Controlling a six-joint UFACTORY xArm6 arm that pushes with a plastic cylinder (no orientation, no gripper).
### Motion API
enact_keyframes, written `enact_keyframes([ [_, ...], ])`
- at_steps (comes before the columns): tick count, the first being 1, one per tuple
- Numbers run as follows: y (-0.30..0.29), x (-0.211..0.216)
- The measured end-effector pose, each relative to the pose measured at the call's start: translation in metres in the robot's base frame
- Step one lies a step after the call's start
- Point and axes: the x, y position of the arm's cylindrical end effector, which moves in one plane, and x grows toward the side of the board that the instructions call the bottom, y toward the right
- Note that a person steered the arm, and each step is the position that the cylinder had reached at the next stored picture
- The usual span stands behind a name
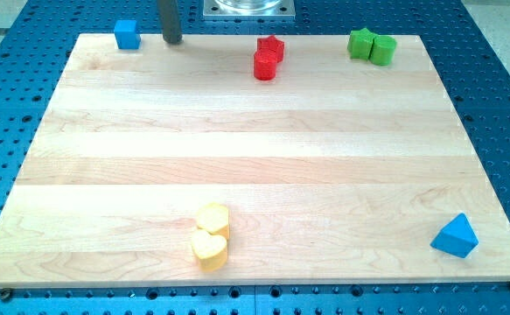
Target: Move the blue cube to the bottom left
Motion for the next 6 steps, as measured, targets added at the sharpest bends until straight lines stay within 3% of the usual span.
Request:
enact_keyframes([
  [1, -0.037, 0.002],
  [2, -0.11, 0.089],
  [3, -0.168, 0.131],
  [4, -0.162, 0.052],
  [5, -0.142, 0.0],
  [6, -0.1, 0.001],
])
